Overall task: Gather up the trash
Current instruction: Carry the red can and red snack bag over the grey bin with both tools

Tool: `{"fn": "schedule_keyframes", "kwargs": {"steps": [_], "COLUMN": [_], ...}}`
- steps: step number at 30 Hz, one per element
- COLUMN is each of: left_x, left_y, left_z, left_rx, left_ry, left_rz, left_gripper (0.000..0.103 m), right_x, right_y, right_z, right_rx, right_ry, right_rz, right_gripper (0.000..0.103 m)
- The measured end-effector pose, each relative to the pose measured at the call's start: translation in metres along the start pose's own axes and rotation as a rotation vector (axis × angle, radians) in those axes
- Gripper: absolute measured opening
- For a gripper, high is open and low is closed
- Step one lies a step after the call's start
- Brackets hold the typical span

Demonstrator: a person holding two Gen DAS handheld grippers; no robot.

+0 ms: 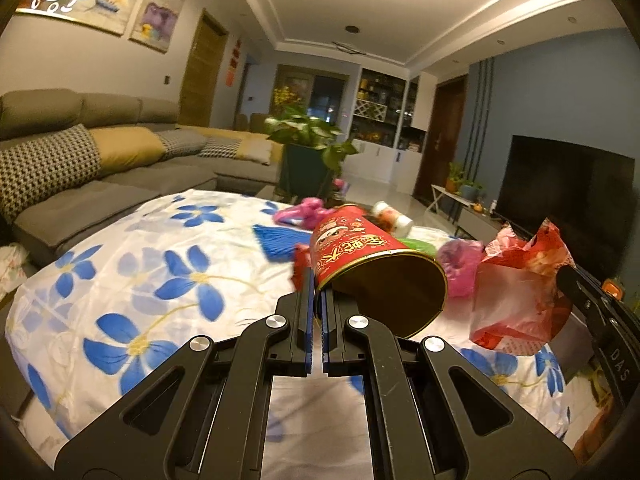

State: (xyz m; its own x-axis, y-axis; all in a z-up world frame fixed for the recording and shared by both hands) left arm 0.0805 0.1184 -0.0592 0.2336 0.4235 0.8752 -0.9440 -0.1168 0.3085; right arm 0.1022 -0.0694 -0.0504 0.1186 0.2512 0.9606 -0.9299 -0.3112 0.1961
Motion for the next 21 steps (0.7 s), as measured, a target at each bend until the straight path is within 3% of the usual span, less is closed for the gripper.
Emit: {"fn": "schedule_keyframes", "kwargs": {"steps": [21], "left_x": [-0.013], "left_y": [-0.039], "left_z": [0.116], "left_rx": [-0.152], "left_ry": [-0.142], "left_rz": [-0.044], "left_gripper": [0.002], "right_x": [-0.007], "right_y": [0.017], "right_z": [0.09], "right_rx": [-0.186], "right_ry": [-0.071], "right_rz": [0.007], "right_gripper": [0.004]}}
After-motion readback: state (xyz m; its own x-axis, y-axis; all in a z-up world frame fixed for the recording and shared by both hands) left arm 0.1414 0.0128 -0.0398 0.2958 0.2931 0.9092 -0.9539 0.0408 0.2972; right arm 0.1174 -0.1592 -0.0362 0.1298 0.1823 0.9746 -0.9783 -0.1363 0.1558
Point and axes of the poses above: each gripper's, at about its wrist camera, not at the fingertips, and y roughly against the way its jaws point, z to its right, x to its top, the point moved 7 cm from there along -y, roughly the way its jaws point, and after that the axes turned 12 degrees about y, right-handed, at the moved point
